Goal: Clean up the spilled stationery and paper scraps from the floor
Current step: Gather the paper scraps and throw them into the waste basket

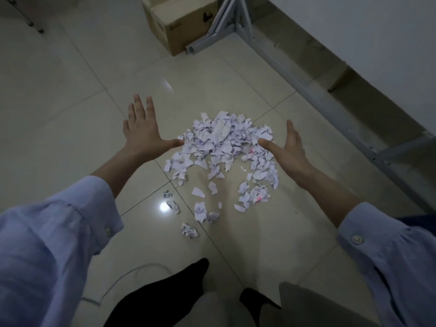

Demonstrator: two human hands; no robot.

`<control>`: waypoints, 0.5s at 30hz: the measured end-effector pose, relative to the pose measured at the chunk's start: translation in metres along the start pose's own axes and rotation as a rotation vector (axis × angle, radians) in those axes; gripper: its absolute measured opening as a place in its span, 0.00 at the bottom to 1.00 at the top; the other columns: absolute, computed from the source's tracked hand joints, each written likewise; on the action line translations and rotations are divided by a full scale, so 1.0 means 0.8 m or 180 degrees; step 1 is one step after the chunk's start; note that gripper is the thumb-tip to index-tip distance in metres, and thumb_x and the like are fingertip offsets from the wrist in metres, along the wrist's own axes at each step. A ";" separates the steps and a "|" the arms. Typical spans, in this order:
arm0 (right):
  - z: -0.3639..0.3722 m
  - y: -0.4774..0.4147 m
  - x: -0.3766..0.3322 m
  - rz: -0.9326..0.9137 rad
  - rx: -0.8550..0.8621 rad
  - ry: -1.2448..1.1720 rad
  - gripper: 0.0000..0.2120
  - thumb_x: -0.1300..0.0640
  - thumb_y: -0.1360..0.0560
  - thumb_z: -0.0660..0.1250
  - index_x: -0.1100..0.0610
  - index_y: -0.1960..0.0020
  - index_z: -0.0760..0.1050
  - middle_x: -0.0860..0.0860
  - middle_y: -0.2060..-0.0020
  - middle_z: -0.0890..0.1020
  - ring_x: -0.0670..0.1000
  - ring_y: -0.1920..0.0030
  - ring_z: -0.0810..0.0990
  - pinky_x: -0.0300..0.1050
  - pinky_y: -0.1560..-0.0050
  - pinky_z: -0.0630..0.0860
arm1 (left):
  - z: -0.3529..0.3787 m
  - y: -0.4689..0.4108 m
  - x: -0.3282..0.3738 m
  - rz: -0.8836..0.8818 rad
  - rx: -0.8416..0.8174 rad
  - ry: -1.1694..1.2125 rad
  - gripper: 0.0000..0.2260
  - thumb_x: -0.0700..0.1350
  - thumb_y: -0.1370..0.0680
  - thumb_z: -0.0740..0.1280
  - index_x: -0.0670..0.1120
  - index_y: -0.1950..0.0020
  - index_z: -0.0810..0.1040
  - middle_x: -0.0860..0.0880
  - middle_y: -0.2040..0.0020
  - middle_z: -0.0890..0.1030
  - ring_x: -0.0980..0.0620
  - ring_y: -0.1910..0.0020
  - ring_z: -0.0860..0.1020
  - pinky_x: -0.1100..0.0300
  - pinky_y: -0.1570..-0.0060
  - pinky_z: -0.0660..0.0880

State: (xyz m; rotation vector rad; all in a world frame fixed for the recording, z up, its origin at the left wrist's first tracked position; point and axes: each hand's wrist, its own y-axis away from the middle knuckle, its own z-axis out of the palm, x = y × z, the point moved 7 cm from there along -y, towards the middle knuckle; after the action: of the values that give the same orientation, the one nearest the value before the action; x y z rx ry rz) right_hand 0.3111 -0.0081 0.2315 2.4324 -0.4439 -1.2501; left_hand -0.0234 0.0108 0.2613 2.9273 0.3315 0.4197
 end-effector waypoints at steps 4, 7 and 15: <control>0.046 -0.032 0.038 -0.0117 -0.0092 0.0030 0.47 0.34 0.31 0.67 0.41 0.23 0.40 0.50 0.22 0.43 0.55 0.22 0.44 0.58 0.26 0.49 | 0.046 -0.018 -0.015 0.0145 0.0088 -0.0116 0.56 0.64 0.34 0.72 0.47 0.23 0.36 0.45 0.23 0.34 0.44 0.24 0.37 0.41 0.27 0.44; 0.080 -0.063 0.063 -0.0271 -0.0219 0.0090 0.47 0.33 0.31 0.66 0.40 0.23 0.40 0.50 0.22 0.42 0.54 0.22 0.42 0.61 0.25 0.48 | 0.087 -0.032 -0.031 0.0269 0.0140 -0.0324 0.57 0.63 0.35 0.73 0.47 0.23 0.36 0.45 0.23 0.34 0.44 0.24 0.37 0.41 0.27 0.43; 0.126 -0.139 0.091 -0.0715 -0.0304 0.0465 0.47 0.32 0.30 0.65 0.39 0.24 0.38 0.50 0.22 0.40 0.57 0.23 0.41 0.61 0.26 0.47 | 0.152 -0.087 -0.064 0.0484 0.0435 -0.0830 0.56 0.64 0.35 0.73 0.47 0.23 0.37 0.45 0.23 0.34 0.43 0.23 0.39 0.41 0.27 0.47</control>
State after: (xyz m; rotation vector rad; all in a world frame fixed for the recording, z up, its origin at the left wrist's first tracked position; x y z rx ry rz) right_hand 0.2805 0.0399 0.0747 2.5223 -0.0697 -1.1390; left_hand -0.0493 0.0492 0.1191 3.1019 0.1060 0.0312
